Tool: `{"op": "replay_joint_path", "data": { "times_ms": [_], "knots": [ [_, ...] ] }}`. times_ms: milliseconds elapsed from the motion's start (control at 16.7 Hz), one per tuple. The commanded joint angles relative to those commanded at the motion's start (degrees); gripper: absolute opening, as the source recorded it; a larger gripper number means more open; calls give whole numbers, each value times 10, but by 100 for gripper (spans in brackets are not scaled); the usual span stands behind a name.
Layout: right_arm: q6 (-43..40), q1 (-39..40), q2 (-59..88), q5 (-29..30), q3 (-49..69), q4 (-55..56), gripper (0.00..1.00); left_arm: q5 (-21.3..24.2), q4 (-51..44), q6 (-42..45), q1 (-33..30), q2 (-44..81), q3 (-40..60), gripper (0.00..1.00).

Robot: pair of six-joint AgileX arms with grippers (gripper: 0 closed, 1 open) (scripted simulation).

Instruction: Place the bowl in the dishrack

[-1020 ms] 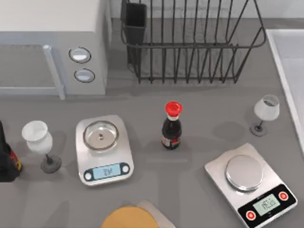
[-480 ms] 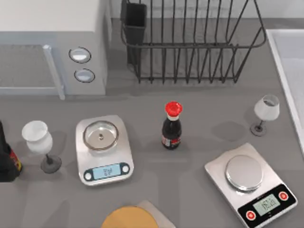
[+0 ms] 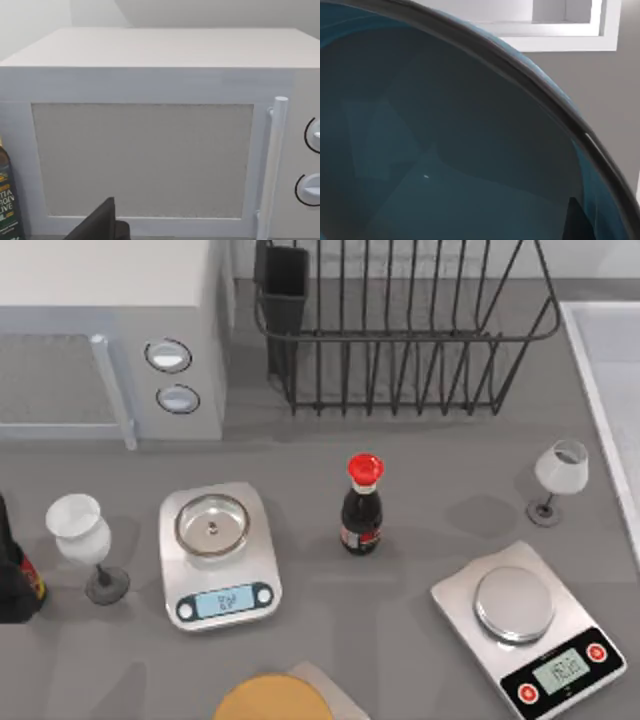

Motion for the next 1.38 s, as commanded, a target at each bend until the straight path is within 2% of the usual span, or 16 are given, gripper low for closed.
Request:
{"op": "replay_joint_path", "data": {
  "times_ms": [180,360,960,1200,1380],
  "knots": [
    [37,88,-1,48,1,59,0,0,0,0,0,0,0,100],
    [87,218,-4,117,-1,143,0,0,0,0,0,0,0,100],
    [263,677,-44,408,-51,530,0,0,0,0,0,0,0,100],
    [310,811,-72,513,-82,682,0,0,0,0,0,0,0,100],
    [331,880,-90,573,-103,771,0,0,0,0,0,0,0,100]
  ]
}}
